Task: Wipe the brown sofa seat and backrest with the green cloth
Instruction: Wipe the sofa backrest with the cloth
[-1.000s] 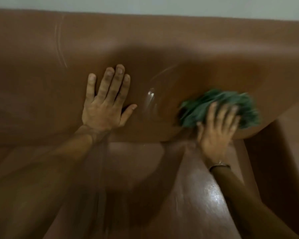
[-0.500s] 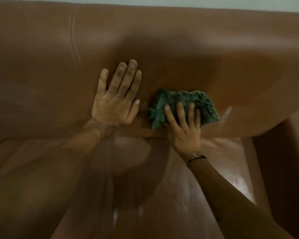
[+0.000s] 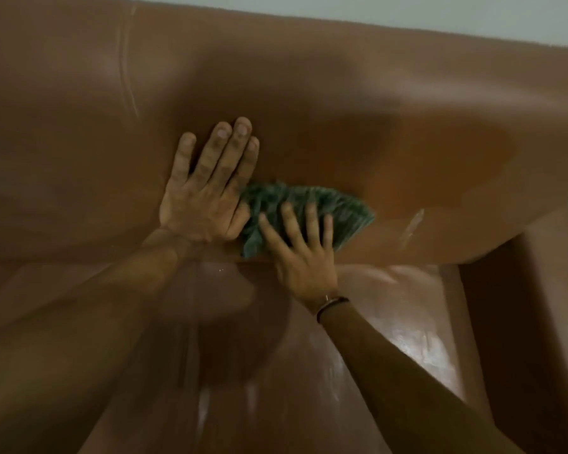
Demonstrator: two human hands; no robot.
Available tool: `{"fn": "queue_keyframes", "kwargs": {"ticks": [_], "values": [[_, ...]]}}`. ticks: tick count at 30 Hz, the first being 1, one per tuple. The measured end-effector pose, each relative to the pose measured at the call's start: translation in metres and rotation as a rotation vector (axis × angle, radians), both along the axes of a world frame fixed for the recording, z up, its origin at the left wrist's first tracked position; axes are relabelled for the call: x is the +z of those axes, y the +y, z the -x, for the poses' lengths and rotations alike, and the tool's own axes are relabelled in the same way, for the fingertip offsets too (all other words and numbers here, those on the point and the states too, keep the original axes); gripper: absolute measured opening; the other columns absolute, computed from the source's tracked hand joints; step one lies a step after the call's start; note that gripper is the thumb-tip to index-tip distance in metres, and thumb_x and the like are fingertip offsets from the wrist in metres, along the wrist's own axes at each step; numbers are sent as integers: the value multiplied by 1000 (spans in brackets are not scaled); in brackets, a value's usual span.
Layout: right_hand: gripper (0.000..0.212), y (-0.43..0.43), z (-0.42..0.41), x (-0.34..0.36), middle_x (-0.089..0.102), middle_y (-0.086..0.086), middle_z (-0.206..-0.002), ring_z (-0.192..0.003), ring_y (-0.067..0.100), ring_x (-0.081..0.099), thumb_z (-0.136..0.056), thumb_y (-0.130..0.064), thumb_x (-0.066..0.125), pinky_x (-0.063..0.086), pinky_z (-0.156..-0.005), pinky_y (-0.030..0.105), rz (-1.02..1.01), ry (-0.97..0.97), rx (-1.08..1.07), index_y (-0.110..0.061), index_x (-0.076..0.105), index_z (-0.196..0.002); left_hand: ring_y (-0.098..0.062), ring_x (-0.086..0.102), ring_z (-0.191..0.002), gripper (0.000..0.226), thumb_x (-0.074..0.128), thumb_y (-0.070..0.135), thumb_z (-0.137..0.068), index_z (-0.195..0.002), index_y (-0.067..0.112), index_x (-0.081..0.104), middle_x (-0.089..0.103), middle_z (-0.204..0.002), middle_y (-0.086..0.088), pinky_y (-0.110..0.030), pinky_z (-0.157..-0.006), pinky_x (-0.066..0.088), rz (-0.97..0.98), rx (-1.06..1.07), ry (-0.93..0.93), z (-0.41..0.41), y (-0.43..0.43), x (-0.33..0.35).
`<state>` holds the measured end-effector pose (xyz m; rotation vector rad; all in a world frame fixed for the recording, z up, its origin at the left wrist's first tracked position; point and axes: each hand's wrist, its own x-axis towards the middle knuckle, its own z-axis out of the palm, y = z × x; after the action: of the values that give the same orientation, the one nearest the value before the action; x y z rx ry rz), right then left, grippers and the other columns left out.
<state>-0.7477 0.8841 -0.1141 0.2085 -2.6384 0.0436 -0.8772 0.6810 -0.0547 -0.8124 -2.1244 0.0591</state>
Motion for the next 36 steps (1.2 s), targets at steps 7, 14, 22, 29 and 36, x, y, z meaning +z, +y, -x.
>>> {"fn": "queue_keyframes", "kwargs": {"ticks": [7,14,22,29,36], "values": [[85,92,-17,-1,25,10,-178,-171,37,4,-109,-35,59,-6,-139,58,-69,60,-83,-38,7,-177,-25,-19,-174,86,37,39,-108,-178,5,2,-16,-186,-11,-53,-141,-14,-16,-5,6,4,4,-1],[75,20,87,63,-10,10,-184,-170,46,-9,-113,-41,42,1,-135,72,207,476,-291,-30,5,-177,-26,-14,-175,84,36,43,-108,-178,5,7,-11,-187,-11,-54,-141,-12,-9,5,21,4,2,-3],[64,47,-47,-42,54,26,-160,-157,53,36,-110,-43,60,32,-125,80,167,-65,-311,-23,35,-166,-26,-18,-174,84,33,42,-109,-178,3,5,-14,-187,-12,-54,-140,-15,4,3,27,8,-2,-5],[81,109,46,63,2,34,-179,-168,55,0,-115,-62,8,-14,-138,43,714,486,-728,-8,11,-175,-24,-23,-173,86,33,41,-108,-178,2,1,-20,-186,-11,-53,-140,-17,-8,-2,12,4,6,0],[71,50,-4,-4,-22,7,-184,-170,45,-15,-117,-47,45,-7,-138,65,216,65,-187,-34,8,-176,-23,-26,-172,86,34,42,-110,-178,3,-2,-24,-185,-9,-51,-139,-20,-15,9,-61,-2,3,1]]}}
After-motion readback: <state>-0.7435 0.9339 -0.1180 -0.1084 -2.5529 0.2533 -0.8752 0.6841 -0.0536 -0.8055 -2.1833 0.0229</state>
